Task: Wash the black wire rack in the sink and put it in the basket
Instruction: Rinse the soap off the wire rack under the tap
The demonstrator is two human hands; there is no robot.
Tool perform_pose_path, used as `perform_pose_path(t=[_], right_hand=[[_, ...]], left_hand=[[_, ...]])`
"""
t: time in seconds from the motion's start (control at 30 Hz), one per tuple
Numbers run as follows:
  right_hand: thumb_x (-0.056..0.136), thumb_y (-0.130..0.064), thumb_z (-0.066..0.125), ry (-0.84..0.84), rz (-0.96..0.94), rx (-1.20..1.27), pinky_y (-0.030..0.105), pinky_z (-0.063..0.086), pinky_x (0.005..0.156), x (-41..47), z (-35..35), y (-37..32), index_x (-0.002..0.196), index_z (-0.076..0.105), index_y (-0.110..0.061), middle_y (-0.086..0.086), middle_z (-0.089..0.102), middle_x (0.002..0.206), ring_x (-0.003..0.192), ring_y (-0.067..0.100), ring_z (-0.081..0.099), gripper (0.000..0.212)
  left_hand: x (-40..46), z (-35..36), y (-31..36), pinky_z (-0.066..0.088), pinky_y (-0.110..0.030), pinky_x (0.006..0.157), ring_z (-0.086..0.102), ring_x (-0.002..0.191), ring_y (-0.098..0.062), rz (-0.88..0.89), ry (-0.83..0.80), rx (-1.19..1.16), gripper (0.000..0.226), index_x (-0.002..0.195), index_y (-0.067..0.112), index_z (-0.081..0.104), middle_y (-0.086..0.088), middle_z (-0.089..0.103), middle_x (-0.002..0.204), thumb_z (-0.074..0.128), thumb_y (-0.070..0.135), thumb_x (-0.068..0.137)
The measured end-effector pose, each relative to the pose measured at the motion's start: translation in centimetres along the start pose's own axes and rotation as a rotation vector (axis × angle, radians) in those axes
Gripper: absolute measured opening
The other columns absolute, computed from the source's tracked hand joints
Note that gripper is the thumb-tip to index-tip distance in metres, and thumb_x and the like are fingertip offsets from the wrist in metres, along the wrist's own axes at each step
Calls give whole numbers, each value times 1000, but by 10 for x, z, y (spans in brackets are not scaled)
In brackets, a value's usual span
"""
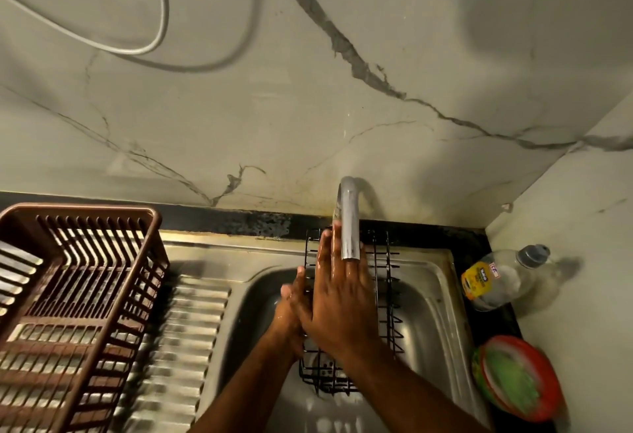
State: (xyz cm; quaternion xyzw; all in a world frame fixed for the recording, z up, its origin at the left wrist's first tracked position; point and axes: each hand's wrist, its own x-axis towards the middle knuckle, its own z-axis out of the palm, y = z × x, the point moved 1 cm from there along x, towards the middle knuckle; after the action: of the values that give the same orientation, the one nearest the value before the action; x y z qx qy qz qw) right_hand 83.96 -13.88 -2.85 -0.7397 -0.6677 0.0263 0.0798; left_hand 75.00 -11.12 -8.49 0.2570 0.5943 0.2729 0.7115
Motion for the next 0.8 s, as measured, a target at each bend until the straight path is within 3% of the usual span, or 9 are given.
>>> perform_pose_path(t=[0.07,0.2,0.23,0.33,0.4,0.5,0.6,0.73,0.8], right_hand=[[95,-77,18,5,-44,32,54,13,121,-31,14,-5,158,19,-3,23,8,165,153,40,15,98],[92,-79,33,-1,-114,42,53,23,115,-88,42,-6,155,31,-2,20,15,166,152,38,20,99],[92,-78,33,-4,-118,53,53,24,114,-94,44,-5,154,32,-3,19,16,166,152,37,22,98],[95,-74,31,17,-110,106,52,20,118,-77,37,-2,159,23,-7,14,10,169,155,32,12,93],[96,-73,29,86,-30,105,53,14,123,-43,23,4,161,15,-11,13,5,169,156,31,4,90],[93,-80,13,106,142,113,50,10,126,15,-4,17,161,8,-15,15,-10,168,154,29,-14,95],[88,-85,7,63,133,105,50,8,126,33,-12,19,162,-5,-20,15,-15,167,153,30,-20,99],[95,-78,17,16,17,97,53,3,126,-10,10,5,161,-4,-17,12,-3,169,156,33,-4,93],[96,-74,25,4,-47,118,52,7,124,-47,28,5,162,5,-14,10,-2,170,156,30,0,91]], left_hand=[[4,-3,5,57,-38,89,72,103,-24,-45,-8,-47,46,124,12,68,-19,71,121,55,49,99],[8,-5,1,49,-37,73,63,78,-26,-97,-30,-109,69,96,11,71,-11,67,91,68,76,73],[7,-5,-1,48,-37,74,61,79,-27,-115,-32,-105,71,93,12,70,-12,65,91,70,79,68],[6,-5,-3,50,-46,98,68,103,-34,-95,12,-119,74,108,8,71,-16,73,109,65,75,78],[7,-7,-4,46,-52,107,67,113,-36,-125,-6,-124,83,121,11,70,-18,72,117,68,78,71],[6,-7,-8,45,-44,101,63,104,-25,-35,-13,-75,63,113,22,71,-8,71,108,53,75,84],[2,-4,-6,48,-45,101,65,110,-27,-31,-34,-118,64,116,20,73,-10,74,111,53,72,84],[9,-14,4,55,-40,77,68,96,-29,-52,9,-247,54,100,13,71,-14,72,101,60,64,89],[13,-20,8,48,-30,58,61,67,-18,-44,-9,-268,55,82,17,66,-5,65,80,71,71,74]])
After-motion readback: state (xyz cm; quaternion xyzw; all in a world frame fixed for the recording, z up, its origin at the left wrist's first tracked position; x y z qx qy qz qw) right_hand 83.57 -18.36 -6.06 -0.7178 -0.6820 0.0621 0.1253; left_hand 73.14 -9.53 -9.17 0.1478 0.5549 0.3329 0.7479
